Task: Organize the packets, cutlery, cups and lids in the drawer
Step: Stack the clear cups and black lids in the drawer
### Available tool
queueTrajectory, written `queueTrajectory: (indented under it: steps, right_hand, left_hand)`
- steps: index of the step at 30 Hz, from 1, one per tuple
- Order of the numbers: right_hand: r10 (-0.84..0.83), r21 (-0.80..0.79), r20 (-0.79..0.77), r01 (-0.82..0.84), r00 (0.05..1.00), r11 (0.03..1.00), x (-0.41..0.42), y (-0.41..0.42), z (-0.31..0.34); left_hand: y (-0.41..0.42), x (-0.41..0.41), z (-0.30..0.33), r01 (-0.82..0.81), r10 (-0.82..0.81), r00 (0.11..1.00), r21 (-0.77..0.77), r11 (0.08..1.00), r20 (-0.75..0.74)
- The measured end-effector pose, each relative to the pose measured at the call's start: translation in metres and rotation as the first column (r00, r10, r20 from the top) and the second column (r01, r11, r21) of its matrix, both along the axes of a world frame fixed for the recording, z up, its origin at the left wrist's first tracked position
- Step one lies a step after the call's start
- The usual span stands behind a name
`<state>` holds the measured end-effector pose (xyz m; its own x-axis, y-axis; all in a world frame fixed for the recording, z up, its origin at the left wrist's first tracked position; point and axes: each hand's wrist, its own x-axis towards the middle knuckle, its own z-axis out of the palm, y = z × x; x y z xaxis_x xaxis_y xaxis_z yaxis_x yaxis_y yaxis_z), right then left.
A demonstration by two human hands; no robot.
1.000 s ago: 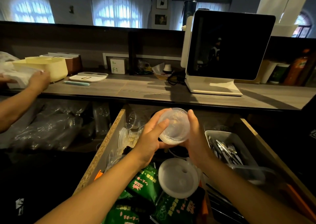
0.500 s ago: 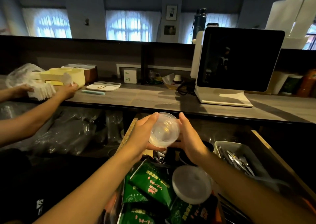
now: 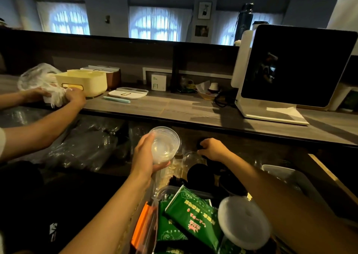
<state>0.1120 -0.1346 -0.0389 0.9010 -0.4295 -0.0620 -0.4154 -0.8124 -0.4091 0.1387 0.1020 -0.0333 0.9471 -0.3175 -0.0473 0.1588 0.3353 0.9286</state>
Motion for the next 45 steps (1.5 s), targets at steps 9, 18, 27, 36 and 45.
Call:
queueTrajectory:
  steps: [9, 18, 27, 36, 45]
  right_hand:
    - [0.133, -0.147, -0.123, -0.151, 0.983, 0.978, 0.022, -0.005, -0.035]
    - [-0.014, -0.06, 0.308, 0.034, 0.951, 0.998, -0.005, 0.009, 0.009]
    - [-0.182, 0.159, 0.439, 0.123, 0.88, 0.98, -0.037, 0.04, 0.053]
    - [-0.149, 0.013, 0.433, 0.159, 0.889, 0.987, -0.065, 0.039, 0.047]
    - [-0.114, 0.37, 0.596, -0.146, 0.795, 0.917, -0.058, 0.084, 0.071]
  left_hand:
    - [-0.004, 0.001, -0.015, -0.055, 0.042, 0.984, 0.069, 0.996, 0.175]
    - [-0.002, -0.002, -0.012, -0.068, 0.051, 0.982, 0.087, 0.994, 0.181]
    - [0.0, -0.007, -0.011, -0.066, 0.051, 0.986, 0.091, 0.994, 0.157]
    - [0.0, -0.012, -0.018, -0.042, -0.006, 0.963, 0.169, 0.985, 0.27]
    - [0.001, -0.014, -0.014, -0.049, 0.003, 0.964, 0.164, 0.985, 0.265]
